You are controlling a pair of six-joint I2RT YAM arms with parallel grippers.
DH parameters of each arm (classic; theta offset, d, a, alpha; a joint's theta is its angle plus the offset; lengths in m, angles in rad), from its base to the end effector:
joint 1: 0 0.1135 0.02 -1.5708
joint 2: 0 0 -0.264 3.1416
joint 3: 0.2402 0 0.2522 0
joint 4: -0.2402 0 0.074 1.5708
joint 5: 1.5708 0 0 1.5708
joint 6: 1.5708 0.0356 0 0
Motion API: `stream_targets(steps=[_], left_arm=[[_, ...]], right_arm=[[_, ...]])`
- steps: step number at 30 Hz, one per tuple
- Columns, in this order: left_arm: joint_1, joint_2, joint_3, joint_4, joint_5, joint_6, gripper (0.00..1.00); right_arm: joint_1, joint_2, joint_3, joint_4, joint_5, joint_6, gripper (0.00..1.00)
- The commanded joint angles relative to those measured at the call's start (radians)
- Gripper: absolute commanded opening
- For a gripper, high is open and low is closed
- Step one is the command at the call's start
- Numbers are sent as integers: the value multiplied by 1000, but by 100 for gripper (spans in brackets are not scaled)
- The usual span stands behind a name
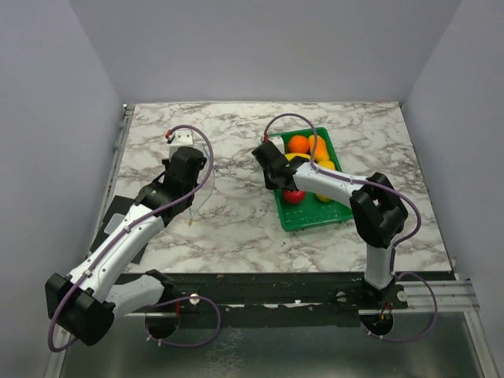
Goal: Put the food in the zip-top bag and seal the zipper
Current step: Move the bin to the center of the board.
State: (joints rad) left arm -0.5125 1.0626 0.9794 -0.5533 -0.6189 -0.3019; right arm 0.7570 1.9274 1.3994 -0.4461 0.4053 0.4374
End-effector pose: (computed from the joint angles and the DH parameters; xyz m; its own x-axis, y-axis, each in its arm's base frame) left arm 0.2049 -0.0916 0.3223 -0.4924 -0.0008 -0.8703 -0.1609 0.9829 0.0901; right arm 0.3105 0.2741 0.2010 -0.7438 -0.1672 -0.6472 -0.1711 0.9836 -0.0574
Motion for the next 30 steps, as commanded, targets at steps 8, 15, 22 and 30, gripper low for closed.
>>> stream_targets(steps=[8,15,22,30], left_arm=[[4,39,-7,15,67,4,0],[2,59,-4,13,96,4,0],[3,70,-4,14,122,3,0],[3,76,-5,12,150,5,0]], right_arm=[[-8,-160,-44,-14,11,26,45],[-8,-302,-124,-41,13,53,73],[-7,-352,-177,-99,36,105,83],[-7,-360,-253,-67,76,198,89]])
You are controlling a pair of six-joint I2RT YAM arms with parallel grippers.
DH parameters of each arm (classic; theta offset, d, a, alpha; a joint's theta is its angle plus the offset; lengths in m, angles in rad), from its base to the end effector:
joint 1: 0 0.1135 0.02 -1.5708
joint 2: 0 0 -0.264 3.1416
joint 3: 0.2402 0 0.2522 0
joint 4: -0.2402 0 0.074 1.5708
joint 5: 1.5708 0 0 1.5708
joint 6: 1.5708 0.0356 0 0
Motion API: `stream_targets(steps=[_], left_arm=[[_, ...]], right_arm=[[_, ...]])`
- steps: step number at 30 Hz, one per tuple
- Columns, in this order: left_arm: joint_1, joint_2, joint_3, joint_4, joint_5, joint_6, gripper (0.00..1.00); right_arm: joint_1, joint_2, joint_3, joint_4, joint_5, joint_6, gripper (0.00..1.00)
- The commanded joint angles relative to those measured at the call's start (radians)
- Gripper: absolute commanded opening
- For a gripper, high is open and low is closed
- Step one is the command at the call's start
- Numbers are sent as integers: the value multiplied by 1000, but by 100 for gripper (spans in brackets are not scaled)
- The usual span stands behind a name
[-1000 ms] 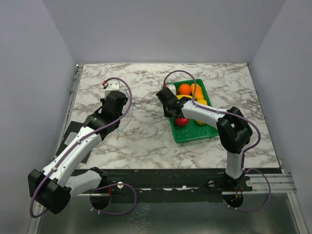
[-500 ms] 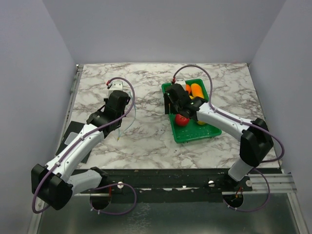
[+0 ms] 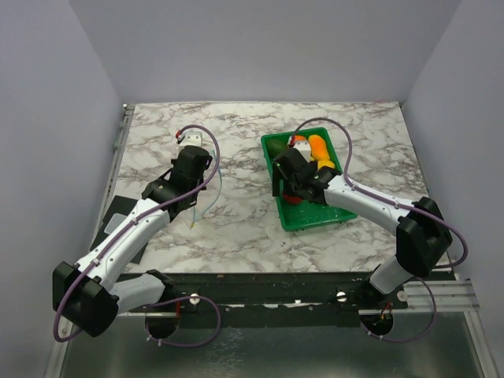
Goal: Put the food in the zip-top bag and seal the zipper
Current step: Move the bin to the center of the board, then pick up the fake fruit from the bin.
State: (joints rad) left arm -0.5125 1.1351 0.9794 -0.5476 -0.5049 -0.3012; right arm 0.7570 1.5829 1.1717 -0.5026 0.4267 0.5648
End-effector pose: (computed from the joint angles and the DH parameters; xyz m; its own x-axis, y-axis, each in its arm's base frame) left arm 0.2177 -0.1027 0.3061 -0.5702 0.0229 -0.8212 -0.0644 0.9953 0.0725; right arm 0.2549 0.2205 0.2503 -0.7225 -0.0122 -0.6913 -0.0648 0.9966 0.0501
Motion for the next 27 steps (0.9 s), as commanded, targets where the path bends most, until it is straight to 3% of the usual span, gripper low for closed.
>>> stream_targets(steps=[1,17,27], left_arm=[[3,2,-5,7,36,5,0],[2,-5,-7,9,37,7,0],[2,2,-7,8,46,8,0]], right_arm=[[-7,-10,-28,-9,65,78,89],[-57,108,-25,35,100,140,88],[-65,124,-47,65,84,148,69]])
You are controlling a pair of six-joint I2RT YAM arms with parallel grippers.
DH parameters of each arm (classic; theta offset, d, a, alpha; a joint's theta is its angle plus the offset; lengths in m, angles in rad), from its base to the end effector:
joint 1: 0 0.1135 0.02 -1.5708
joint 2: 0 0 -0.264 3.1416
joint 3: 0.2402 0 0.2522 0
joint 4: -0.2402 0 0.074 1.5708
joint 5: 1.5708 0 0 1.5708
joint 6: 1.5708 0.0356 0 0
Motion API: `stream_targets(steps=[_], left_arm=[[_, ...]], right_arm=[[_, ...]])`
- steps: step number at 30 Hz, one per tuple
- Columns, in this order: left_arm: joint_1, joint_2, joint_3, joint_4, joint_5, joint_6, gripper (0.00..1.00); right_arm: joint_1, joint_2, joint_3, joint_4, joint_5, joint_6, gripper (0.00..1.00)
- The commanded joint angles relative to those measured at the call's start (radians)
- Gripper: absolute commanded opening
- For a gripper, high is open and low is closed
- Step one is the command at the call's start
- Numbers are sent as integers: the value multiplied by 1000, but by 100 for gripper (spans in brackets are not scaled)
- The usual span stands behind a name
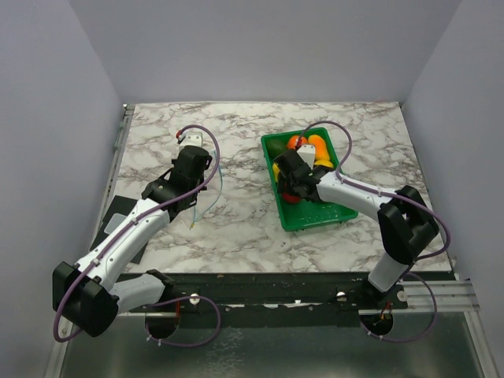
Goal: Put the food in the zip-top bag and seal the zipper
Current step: Pick up the fake fruit from the bin.
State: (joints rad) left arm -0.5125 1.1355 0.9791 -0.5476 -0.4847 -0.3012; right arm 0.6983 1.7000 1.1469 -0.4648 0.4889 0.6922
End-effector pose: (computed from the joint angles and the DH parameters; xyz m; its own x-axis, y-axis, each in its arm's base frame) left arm 0.2177 -0.1034 0.3057 -0.5756 0.0227 -0.8174 -0.0486 0.9969 0.0619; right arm 0.2783 0.2118 0.2079 -0.7435 0.1116 -0.6594 0.1245 0.9918 0.0275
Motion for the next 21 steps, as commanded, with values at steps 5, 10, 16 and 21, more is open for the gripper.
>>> stream_targets(steps=[5,10,16,21], left_arm=[[3,6,-7,7,32,8,0],[3,8,-7,9,44,7,0],[2,12,-5,9,56,8,0],[3,18,-3,9,72,7,0]], right_arm=[[-7,-13,-36,25,23,15,49],[-8,-79,-39,-3,48,-3,30],[-7,-176,-25,-26,14,-41,21],[-5,-278,-23,1,-80,-87,20]])
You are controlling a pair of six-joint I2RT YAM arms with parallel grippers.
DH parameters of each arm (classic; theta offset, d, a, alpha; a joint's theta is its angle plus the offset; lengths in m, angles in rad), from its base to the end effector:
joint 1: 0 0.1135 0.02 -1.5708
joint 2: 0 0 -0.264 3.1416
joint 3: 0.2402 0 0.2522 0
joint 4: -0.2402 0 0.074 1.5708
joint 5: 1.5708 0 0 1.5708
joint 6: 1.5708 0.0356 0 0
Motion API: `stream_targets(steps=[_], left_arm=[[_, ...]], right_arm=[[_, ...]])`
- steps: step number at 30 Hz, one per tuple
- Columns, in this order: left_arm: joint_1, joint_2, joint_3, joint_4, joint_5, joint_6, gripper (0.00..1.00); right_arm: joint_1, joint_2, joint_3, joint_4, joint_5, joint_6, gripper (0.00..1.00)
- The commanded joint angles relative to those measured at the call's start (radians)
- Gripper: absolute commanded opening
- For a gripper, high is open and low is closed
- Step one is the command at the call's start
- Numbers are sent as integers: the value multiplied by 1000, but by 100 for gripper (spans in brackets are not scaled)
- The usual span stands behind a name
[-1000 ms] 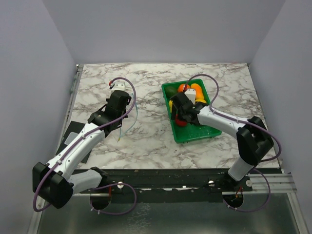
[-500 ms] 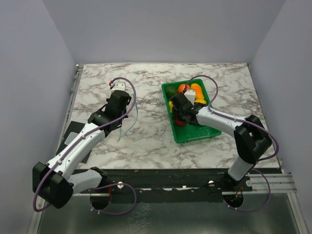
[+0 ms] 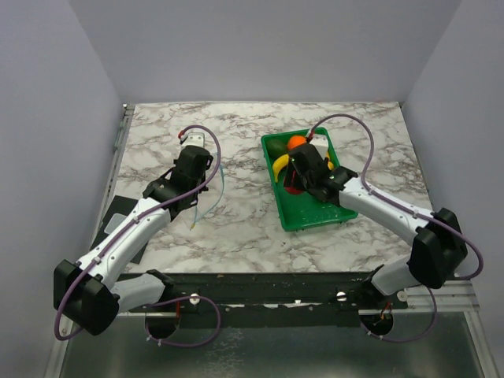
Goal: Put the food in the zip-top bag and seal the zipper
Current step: Pick up the fake fruit from the bin.
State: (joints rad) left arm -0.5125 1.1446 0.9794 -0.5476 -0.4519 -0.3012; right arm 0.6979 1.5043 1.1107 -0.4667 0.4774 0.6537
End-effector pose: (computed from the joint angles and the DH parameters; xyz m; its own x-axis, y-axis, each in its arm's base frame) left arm 0.2190 -0.1054 0.3034 -0.5897 0.0256 -0.8072 -0.0227 0.9986 0.0483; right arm 0.2561 0.1935 0.2583 -0.6685 0.1443 -0.7296 0.0824 0.9893 0.1201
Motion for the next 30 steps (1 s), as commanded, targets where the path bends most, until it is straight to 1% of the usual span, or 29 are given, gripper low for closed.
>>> stream_targets(steps=[1,11,17,24,30], left_arm=[[3,10,-4,9,41,7,0],[3,12,-3,11,90,1,0],[3,7,-4,17,123,-3,0],[2,1,-5,28,165,-14,0],[3,-6,-10,45,214,-32,0]], right_arm=[[-5,-102,12,17,-101,-55,20],[23,-226,-23,214,-436,-64,19],[64,-234,-17,307,-571,-37,20],[118,-182,11,386,-635,-7,19],[168,-117,57,415,-638,-1,19]])
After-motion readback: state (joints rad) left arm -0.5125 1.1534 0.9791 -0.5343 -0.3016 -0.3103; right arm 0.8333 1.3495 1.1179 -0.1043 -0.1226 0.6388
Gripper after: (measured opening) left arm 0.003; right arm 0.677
